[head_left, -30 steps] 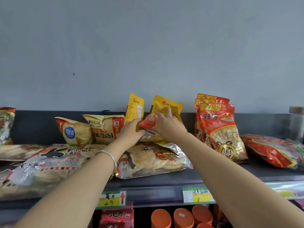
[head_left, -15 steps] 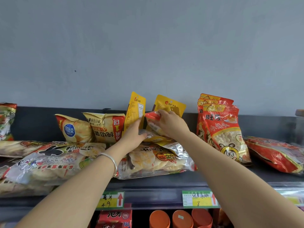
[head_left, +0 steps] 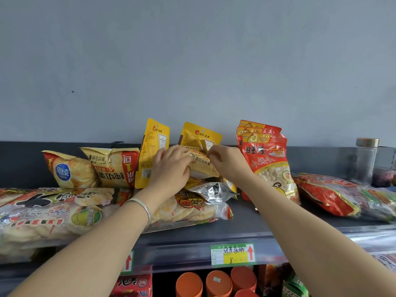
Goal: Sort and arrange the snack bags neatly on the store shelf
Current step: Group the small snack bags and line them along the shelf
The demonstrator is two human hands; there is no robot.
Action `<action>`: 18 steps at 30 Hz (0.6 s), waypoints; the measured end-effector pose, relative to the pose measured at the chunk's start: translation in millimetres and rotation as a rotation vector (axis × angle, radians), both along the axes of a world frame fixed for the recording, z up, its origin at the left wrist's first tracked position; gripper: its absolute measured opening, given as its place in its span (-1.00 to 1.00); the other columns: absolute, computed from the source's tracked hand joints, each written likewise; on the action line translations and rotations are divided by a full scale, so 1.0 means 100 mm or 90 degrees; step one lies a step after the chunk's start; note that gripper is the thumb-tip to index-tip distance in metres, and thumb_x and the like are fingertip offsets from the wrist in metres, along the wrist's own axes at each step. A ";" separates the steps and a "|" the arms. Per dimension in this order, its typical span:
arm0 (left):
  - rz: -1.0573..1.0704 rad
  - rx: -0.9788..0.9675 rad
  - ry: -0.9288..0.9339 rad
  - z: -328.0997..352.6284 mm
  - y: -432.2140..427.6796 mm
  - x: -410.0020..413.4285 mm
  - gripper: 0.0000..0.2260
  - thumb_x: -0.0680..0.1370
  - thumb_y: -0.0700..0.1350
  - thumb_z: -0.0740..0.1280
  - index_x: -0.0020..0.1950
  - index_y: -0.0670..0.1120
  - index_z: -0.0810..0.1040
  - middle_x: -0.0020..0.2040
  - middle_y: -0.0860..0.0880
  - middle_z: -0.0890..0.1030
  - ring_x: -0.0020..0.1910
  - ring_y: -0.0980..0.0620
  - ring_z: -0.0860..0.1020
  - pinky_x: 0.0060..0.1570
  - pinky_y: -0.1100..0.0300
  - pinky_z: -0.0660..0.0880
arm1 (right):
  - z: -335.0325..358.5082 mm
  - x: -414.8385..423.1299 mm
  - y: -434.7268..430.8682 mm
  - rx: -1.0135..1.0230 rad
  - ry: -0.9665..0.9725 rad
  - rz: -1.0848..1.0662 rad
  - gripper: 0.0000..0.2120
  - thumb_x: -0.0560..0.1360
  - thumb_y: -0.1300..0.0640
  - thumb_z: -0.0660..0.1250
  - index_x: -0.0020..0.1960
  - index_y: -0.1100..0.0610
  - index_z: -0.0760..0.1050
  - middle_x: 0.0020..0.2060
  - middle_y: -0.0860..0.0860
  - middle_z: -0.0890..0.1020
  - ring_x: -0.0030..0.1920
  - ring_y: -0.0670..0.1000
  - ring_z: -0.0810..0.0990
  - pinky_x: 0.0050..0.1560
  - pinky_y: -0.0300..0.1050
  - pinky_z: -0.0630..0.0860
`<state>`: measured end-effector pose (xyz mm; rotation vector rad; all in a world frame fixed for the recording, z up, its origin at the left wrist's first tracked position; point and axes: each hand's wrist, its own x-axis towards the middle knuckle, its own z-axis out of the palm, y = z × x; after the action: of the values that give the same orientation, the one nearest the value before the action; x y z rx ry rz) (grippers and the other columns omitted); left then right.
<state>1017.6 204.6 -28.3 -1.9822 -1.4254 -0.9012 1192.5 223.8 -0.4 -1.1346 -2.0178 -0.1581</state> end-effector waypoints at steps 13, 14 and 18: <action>0.123 -0.073 0.117 -0.07 0.01 0.01 -0.60 0.55 -0.12 0.30 0.33 0.16 0.31 0.48 0.10 0.24 0.46 0.00 0.18 0.27 -0.11 0.20 | -0.48 -0.01 -0.06 0.170 -0.413 -0.046 -0.80 0.55 0.10 0.25 0.08 0.01 0.61 0.00 0.01 0.57 0.03 0.14 0.49 -0.14 -0.05 0.20; 0.133 -0.074 0.122 -0.07 0.01 0.01 -0.60 0.56 -0.15 0.29 0.33 0.17 0.30 0.49 0.08 0.24 0.46 -0.03 0.19 0.25 -0.11 0.23 | -0.49 -0.03 -0.05 0.177 -0.406 -0.051 -0.86 0.52 0.15 0.30 -0.01 0.03 0.63 -0.07 0.01 0.58 -0.04 0.14 0.52 -0.18 -0.05 0.21; 0.183 -0.067 0.149 -0.06 -0.04 -0.04 -0.53 0.57 -0.26 0.18 0.37 0.17 0.24 0.52 -0.02 0.17 0.40 -0.17 0.23 0.20 -0.08 0.29 | -0.53 -0.05 0.01 0.219 -0.276 -0.039 -0.91 0.37 0.17 0.46 -0.21 0.00 0.62 -0.29 -0.04 0.59 -0.29 0.10 0.57 -0.40 -0.10 0.31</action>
<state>1013.3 201.1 -34.8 -1.8247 -1.5922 -0.4609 1187.4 224.6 -53.7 -0.9993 -2.2112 -0.8114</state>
